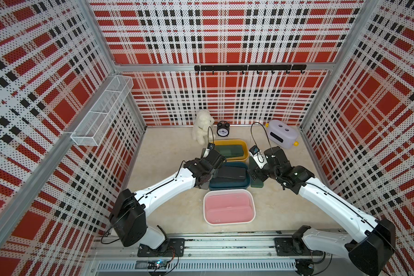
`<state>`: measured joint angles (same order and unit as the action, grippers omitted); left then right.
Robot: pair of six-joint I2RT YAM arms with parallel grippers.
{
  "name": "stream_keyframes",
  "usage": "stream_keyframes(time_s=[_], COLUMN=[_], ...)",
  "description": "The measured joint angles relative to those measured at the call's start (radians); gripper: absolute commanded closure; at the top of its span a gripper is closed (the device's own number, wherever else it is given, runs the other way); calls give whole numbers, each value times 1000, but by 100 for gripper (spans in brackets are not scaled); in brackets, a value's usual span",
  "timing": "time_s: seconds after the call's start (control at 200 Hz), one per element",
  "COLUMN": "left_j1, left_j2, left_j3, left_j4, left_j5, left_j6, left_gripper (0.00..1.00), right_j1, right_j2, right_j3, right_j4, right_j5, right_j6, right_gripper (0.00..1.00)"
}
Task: Place the pencil cases by color into the storage box
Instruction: Pick up the pencil case from the center of the board, then place the pencil case at the storage box.
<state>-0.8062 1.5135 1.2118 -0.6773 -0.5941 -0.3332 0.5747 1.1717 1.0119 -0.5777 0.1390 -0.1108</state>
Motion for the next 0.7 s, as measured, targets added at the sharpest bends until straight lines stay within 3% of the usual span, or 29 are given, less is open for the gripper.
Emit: stream_keyframes(time_s=[0.17, 0.306, 0.501, 0.701], left_j1=[-60, -95, -117, -117], left_j2=[55, 78, 83, 87], left_j3=[49, 51, 39, 21], left_j4=[22, 82, 208, 271], left_j5=[-104, -117, -29, 85], left_j6=[172, 332, 544, 676], left_gripper=[41, 41, 41, 41], right_j1=[-26, -48, -85, -116], right_j2=[-11, -22, -60, -86], right_j3=[-14, -25, -39, -50], right_j4=[15, 27, 31, 31], right_j5=[2, 9, 15, 15], right_j6=[26, 51, 70, 79], right_gripper=[0, 0, 0, 0])
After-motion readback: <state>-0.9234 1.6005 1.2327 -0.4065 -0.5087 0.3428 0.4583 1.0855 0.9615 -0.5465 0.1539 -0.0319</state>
